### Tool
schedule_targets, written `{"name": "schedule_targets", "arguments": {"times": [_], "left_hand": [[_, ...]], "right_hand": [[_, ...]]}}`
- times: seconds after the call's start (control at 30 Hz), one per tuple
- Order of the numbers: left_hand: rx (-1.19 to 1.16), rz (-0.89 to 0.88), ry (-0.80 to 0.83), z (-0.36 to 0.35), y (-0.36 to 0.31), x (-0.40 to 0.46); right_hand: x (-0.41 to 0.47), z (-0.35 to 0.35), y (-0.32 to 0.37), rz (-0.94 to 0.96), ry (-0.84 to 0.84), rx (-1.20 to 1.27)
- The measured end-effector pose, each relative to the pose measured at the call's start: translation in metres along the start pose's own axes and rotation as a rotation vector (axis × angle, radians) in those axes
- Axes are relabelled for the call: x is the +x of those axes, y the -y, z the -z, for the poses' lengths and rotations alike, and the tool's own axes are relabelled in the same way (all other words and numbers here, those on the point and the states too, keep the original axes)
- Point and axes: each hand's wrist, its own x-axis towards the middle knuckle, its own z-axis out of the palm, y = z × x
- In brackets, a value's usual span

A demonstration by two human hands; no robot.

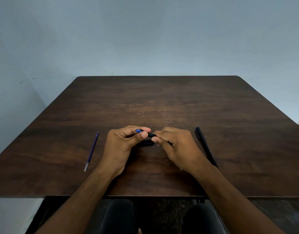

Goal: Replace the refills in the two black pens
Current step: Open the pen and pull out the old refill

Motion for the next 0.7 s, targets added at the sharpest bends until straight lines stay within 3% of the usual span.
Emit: {"name": "schedule_targets", "arguments": {"times": [0.33,0.53,0.7], "left_hand": [[0.018,0.025,-0.083,-0.004,0.002,0.001],[-0.032,0.064,0.103,0.006,0.006,0.001],[-0.022,0.067,0.063,0.004,0.006,0.002]], "right_hand": [[-0.008,-0.009,0.001,0.014,-0.067,-0.087],[-0.01,-0.011,-0.003,-0.011,-0.086,-0.051],[-0.01,-0.012,-0.003,-0.018,-0.083,-0.064]]}}
